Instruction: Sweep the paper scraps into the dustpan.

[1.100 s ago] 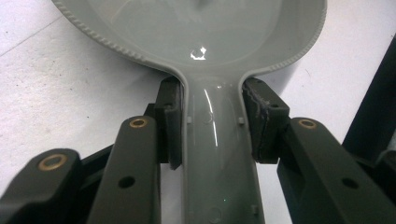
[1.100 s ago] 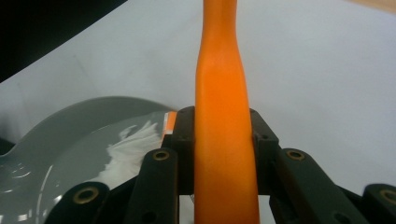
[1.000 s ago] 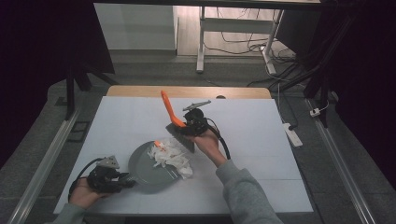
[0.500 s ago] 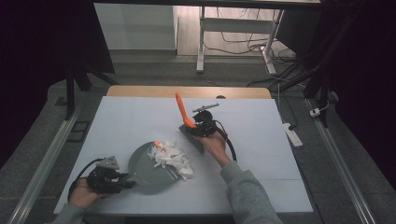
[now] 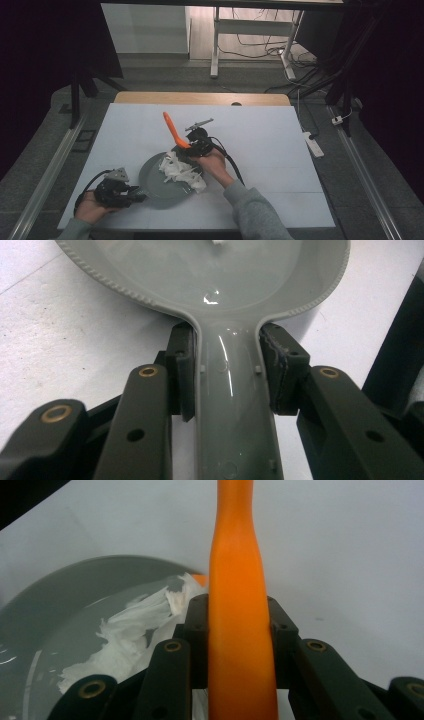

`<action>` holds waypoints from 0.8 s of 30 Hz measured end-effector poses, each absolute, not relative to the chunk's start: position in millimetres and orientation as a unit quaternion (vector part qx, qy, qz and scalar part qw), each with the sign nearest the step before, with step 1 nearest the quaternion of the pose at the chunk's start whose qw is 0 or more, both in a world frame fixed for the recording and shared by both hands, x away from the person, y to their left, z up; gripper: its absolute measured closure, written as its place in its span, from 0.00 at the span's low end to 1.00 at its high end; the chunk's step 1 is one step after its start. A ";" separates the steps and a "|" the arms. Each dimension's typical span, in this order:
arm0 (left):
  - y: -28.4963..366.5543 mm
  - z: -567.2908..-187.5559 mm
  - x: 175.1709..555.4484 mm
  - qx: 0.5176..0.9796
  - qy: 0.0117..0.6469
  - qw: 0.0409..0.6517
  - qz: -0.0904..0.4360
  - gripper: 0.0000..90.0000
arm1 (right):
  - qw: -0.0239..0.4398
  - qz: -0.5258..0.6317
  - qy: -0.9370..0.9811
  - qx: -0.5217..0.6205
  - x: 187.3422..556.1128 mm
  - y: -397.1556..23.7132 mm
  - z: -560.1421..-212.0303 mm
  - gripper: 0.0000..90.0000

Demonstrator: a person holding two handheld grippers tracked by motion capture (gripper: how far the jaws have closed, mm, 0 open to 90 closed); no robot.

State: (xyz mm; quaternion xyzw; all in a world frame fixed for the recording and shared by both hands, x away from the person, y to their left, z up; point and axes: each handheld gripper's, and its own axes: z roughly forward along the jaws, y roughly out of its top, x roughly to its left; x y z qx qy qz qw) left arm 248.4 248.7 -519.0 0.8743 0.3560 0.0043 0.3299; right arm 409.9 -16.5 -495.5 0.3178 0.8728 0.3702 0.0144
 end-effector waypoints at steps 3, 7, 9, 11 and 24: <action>248.6 -519.4 248.4 0.873 0.358 0.330 0.003 0.69 | 0.009 0.374 0.877 0.300 399.7 -7.6 -493.9 0.78; 248.5 -519.1 248.1 0.873 0.358 0.331 0.005 0.69 | 0.002 0.389 0.877 0.281 391.2 -3.5 -485.3 0.78; 248.4 -519.2 248.0 0.873 0.358 0.331 0.004 0.69 | 0.011 0.393 0.876 0.277 389.0 -5.0 -479.4 0.78; 248.5 -519.3 248.0 0.873 0.358 0.331 0.004 0.69 | 0.015 0.405 0.870 0.281 389.2 -11.0 -473.1 0.78; 251.5 -518.6 245.3 0.875 0.356 0.329 0.001 0.69 | 0.058 0.423 0.842 0.330 391.5 -64.8 -460.3 0.78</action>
